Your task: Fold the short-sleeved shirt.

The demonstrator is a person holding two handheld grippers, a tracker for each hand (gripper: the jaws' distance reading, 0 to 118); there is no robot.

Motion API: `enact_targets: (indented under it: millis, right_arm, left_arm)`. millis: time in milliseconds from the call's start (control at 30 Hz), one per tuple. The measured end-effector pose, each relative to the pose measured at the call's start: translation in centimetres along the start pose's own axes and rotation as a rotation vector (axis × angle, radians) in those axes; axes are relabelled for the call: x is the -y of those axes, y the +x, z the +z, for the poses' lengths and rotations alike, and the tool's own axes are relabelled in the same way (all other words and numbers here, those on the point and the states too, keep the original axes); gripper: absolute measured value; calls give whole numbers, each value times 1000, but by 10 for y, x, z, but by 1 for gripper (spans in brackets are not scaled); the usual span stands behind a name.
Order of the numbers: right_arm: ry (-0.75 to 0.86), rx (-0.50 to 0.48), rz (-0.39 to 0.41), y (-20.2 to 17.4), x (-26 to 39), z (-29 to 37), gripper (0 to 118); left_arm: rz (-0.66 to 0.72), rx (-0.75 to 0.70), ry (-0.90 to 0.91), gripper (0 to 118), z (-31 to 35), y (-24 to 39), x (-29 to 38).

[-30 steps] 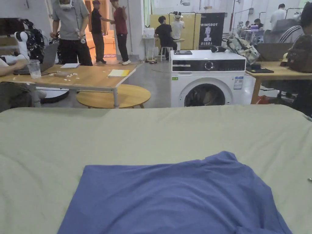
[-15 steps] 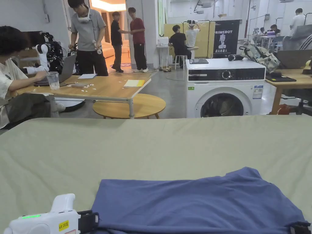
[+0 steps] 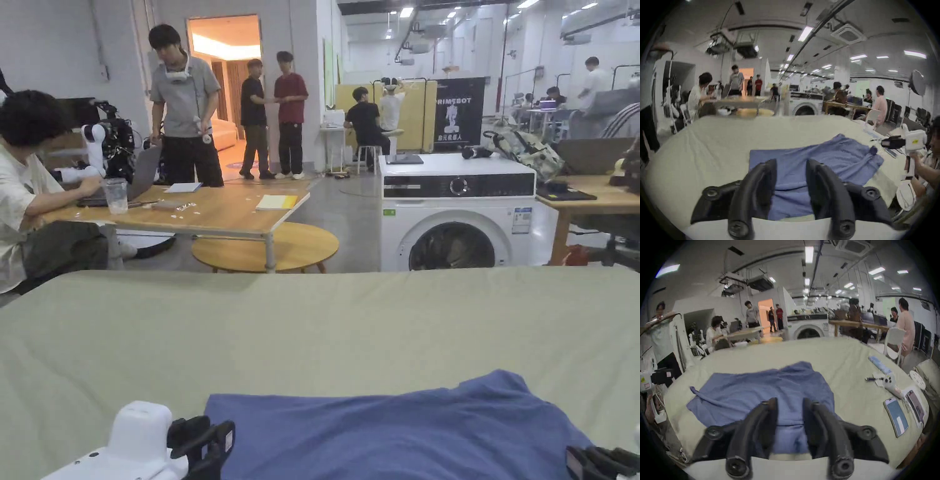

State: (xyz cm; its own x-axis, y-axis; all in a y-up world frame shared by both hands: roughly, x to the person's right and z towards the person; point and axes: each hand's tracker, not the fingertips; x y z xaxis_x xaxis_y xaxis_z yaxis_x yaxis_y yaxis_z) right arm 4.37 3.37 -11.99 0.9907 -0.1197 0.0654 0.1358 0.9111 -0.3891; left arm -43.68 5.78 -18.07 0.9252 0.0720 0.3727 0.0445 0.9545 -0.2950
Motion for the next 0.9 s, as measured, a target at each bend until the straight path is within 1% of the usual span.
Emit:
enact_targets:
  millis: [33, 67, 100, 133, 167, 200, 267, 300, 367, 400, 433, 467, 500, 533, 567, 600, 633, 700, 767, 800, 833, 867, 900]
  right_arm:
    - [19, -11, -2, -7, -1, 9, 0]
    - [29, -10, 2, -13, 0, 16, 0]
    - [43, -4, 8, -20, 1, 23, 0]
    - [47, -35, 13, -24, 1, 30, 0]
    - [40, -66, 22, -27, 2, 34, 0]
    - [37, -52, 30, -32, 3, 39, 0]
    - [42, -61, 67, -39, 5, 45, 0]
    - [42, -57, 72, -41, 5, 48, 0]
    - [38, -83, 59, -39, 6, 52, 0]
    - [36, -96, 41, -37, 6, 53, 0]
    - [30, -102, 29, -35, 6, 55, 0]
    - [26, -108, 21, -33, 7, 56, 0]
    - [20, -122, 4, -30, 8, 59, 0]
    - [16, -131, -7, -27, 10, 61, 0]
    - [13, -133, -11, -25, 12, 64, 0]
    - [11, -131, -14, -23, 14, 67, 0]
    - [11, -128, -19, -20, 17, 70, 0]
    - [17, -120, -47, -12, 23, 76, 0]
    - [7, -117, -77, -3, 29, 80, 0]
    - [-6, -108, -77, 2, 31, 81, 0]
    - [-18, -95, -73, 6, 33, 81, 0]
    - [-30, -75, -66, 12, 36, 83, 0]
    - [-39, -57, -61, 19, 39, 84, 0]
  left_arm:
    - [-1, 22, 4, 1, 10, 8, -1]
    - [2, 45, 16, 0, 16, 13, -1]
    - [3, 57, 21, 0, 25, 19, 1]
    - [-7, 41, 76, 0, 33, 24, -2]
    - [1, 53, 28, 0, 36, 26, 0]
    - [11, 57, 19, 0, 40, 27, 1]
    - [40, 52, 13, 0, 45, 26, 5]
    - [69, 50, -4, 0, 47, 24, 6]
    - [104, 46, -10, 0, 53, 14, 9]
    - [114, 21, 5, 0, 53, 10, 7]
    - [126, -31, -36, 0, 51, 2, 7]
    - [132, -85, -67, 2, 49, -5, 8]
    - [150, -111, -101, 19, 45, -17, 11]
    - [174, -99, -130, 39, 37, -29, 14]
    - [213, -71, -155, 55, 30, -40, 19]
    - [275, -47, -204, 58, 22, -53, 26]
    - [303, -37, -244, 59, 11, -63, 32]
    - [346, -103, -302, 60, -9, -79, 46]
    - [340, -159, -351, 60, -32, -89, 62]
    - [339, -189, -399, 60, -46, -88, 69]
    - [327, -166, -427, 60, -56, -90, 76]
    - [297, -162, -477, 56, -68, -90, 85]
    - [282, -188, -532, 52, -81, -89, 95]
